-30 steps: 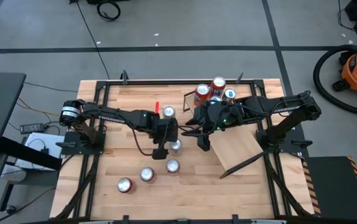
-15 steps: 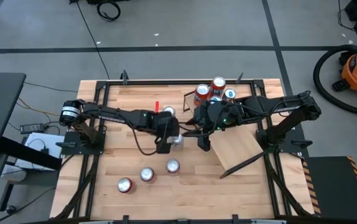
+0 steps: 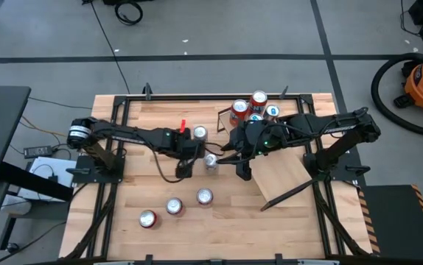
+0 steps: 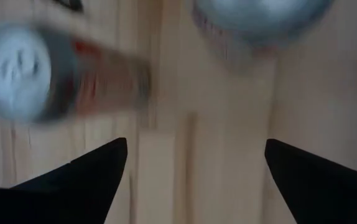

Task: Place canned beverage on shelf
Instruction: Put the bottom white soda can on the shelf

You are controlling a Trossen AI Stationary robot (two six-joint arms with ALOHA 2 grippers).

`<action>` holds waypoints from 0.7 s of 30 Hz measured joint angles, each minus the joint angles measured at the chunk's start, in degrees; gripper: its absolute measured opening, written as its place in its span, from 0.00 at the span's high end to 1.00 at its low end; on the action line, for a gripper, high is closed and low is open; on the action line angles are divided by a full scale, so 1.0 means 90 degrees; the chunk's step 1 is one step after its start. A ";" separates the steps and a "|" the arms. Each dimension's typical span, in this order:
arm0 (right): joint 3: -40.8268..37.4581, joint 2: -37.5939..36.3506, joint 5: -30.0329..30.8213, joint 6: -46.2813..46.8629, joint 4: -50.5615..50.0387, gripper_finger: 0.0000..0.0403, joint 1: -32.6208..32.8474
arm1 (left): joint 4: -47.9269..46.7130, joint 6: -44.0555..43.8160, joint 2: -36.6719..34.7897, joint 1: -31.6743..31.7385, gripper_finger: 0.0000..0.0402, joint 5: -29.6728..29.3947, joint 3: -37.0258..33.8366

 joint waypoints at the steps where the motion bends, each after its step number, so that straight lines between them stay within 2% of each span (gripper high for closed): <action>1: 0.0002 0.0026 -0.0012 0.0048 -0.0039 0.52 -0.0001 | -0.0196 -0.0138 -0.0135 -0.0024 0.04 0.0047 0.0000; 6: 0.0019 0.0141 -0.0073 0.0018 -0.0242 0.52 -0.0004 | -0.0805 -0.0582 -0.0918 -0.0160 0.11 0.0086 0.0002; 11: 0.0029 0.0454 -0.0484 -0.0336 -0.0233 0.52 -0.0074 | -0.1216 -0.1290 -0.1659 -0.0162 0.15 -0.0138 0.0010; 16: 0.0029 0.1078 -0.1021 -0.0691 -0.0051 0.52 -0.0245 | -0.1164 -0.2040 -0.2392 -0.0162 0.17 -0.0387 0.0011; 21: 0.0150 0.1715 -0.1191 -0.1153 -0.0160 0.52 -0.0353 | -0.1138 -0.2783 -0.3031 -0.0235 0.17 -0.0449 0.0012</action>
